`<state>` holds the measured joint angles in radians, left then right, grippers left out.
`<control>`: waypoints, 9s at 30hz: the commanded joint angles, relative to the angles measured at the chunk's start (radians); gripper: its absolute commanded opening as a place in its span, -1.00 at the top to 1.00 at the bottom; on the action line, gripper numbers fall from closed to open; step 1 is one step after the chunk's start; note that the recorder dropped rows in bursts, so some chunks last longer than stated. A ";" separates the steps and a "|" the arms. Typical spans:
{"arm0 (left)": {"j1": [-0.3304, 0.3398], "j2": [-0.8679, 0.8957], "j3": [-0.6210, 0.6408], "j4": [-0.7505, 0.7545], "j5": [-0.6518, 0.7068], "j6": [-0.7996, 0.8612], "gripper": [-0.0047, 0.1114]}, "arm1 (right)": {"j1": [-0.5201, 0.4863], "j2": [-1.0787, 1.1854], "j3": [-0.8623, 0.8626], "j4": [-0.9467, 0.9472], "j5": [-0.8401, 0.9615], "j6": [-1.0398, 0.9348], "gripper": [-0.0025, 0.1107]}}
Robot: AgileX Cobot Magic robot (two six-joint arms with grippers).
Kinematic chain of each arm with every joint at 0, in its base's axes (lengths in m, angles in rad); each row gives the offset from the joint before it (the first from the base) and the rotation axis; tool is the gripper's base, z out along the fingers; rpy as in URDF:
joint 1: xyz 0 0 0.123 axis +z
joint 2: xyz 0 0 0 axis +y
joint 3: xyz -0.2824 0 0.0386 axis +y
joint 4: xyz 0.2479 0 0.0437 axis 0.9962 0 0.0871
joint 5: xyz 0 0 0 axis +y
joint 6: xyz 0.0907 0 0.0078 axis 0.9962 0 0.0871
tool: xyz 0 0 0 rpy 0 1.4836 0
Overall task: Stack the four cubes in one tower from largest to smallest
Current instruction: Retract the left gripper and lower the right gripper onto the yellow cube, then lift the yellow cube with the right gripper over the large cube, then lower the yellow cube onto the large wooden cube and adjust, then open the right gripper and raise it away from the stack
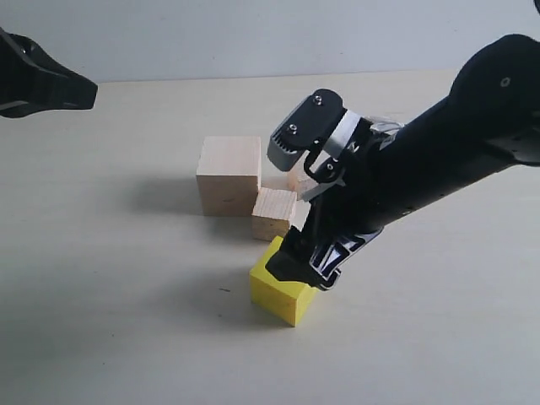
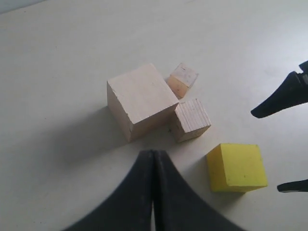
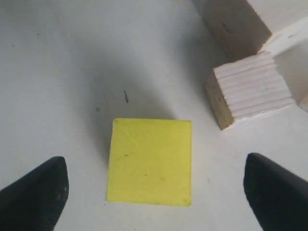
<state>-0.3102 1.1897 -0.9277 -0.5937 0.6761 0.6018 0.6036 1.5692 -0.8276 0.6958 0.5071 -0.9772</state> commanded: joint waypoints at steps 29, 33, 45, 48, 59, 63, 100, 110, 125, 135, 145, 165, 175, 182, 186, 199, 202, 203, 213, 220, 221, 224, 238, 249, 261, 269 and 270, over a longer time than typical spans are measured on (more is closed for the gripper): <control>0.003 -0.007 0.005 -0.014 -0.001 -0.008 0.92 | 0.001 0.191 -0.009 0.119 -0.035 -0.021 -0.71; 0.003 -0.007 0.005 -0.014 0.002 -0.008 0.92 | 0.001 0.191 -0.009 0.116 -0.035 -0.021 -0.55; 0.003 -0.007 0.005 -0.014 0.047 -0.008 0.92 | 0.001 0.031 -0.031 -0.184 0.056 0.274 0.96; 0.003 -0.007 0.005 -0.014 0.047 -0.008 0.92 | 0.001 -0.036 -0.168 -0.448 0.158 0.528 0.96; 0.003 -0.007 0.005 -0.014 0.047 -0.008 0.92 | -0.001 0.149 -0.672 -0.605 0.336 0.614 0.96; 0.003 -0.007 0.005 -0.014 0.055 -0.008 0.92 | 0.002 0.256 -0.794 -0.597 0.412 0.731 0.96; -0.001 -0.007 0.005 -0.022 0.079 -0.060 0.92 | 0.164 0.458 -0.879 -0.940 0.285 1.845 0.96; -0.001 -0.007 0.005 -0.022 0.081 -0.060 0.92 | 0.164 0.472 -0.879 -0.979 0.287 1.923 0.96; -0.001 -0.007 0.005 -0.022 0.085 -0.060 0.92 | 0.169 0.504 -0.879 -0.968 0.282 1.930 0.96; -0.001 -0.007 0.005 -0.022 0.085 -0.060 0.92 | 0.169 0.504 -0.879 -0.987 0.291 1.970 0.96; -0.001 -0.007 0.005 -0.022 0.087 -0.060 0.92 | 0.169 0.504 -0.879 -0.987 0.291 1.972 0.96; -0.001 -0.007 0.005 -0.022 0.099 -0.060 0.92 | 0.169 0.504 -0.879 -0.936 0.288 1.972 0.12; -0.001 -0.007 0.005 -0.024 0.102 -0.060 0.92 | 0.169 0.504 -0.879 -0.965 0.278 1.972 0.12; -0.001 -0.007 0.005 -0.024 0.102 -0.060 0.92 | 0.169 0.504 -0.879 -0.965 0.278 1.972 0.12; -0.001 -0.007 0.005 -0.026 0.102 -0.060 0.92 | 0.169 0.504 -0.879 -0.965 0.278 1.972 0.12; -0.001 -0.007 0.005 -0.029 0.102 -0.060 0.92 | 0.169 0.504 -0.879 -0.965 0.278 1.970 -0.15; -0.001 -0.007 0.005 -0.029 0.102 -0.060 0.92 | 0.169 0.504 -0.879 -0.965 0.278 1.970 -0.27; -0.001 -0.007 0.005 -0.029 0.102 -0.060 0.92 | 0.169 0.504 -0.879 -0.965 0.278 1.970 -0.28; -0.001 -0.007 0.005 -0.031 0.102 -0.060 0.92 | 0.169 0.504 -0.879 -0.934 0.278 1.972 -0.29; -0.001 -0.007 0.005 -0.035 0.104 -0.060 0.92 | 0.169 0.504 -0.879 -0.908 0.282 1.972 -0.29; -0.001 -0.007 0.005 -0.035 0.106 -0.060 0.92 | 0.169 0.504 -0.879 -0.908 0.286 1.972 -0.29; -0.001 -0.007 0.005 -0.035 0.106 -0.060 0.92 | 0.169 0.504 -0.879 -0.908 0.291 1.972 -0.29; -0.001 -0.007 0.005 -0.037 0.106 -0.060 0.92 | 0.169 0.500 -0.879 -0.905 0.291 1.972 -0.29; -0.001 -0.007 0.005 -0.037 0.106 -0.058 0.92 | 0.169 0.415 -0.879 -0.908 0.340 1.963 -0.29; -0.001 -0.007 0.005 -0.037 0.106 -0.058 0.92 | 0.169 0.314 -0.879 -0.916 0.364 1.925 -0.28; -0.001 -0.007 0.005 -0.037 0.106 -0.058 0.92 | 0.169 0.242 -0.879 -0.880 0.447 1.703 0.21; -0.001 -0.007 0.005 -0.037 0.106 -0.058 0.92 | 0.169 0.234 -0.879 -0.880 0.460 1.672 0.33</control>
<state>-0.3102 1.1897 -0.9277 -0.6213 0.7812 0.5424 0.7699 1.8384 -1.6981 -0.1913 0.9314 0.7999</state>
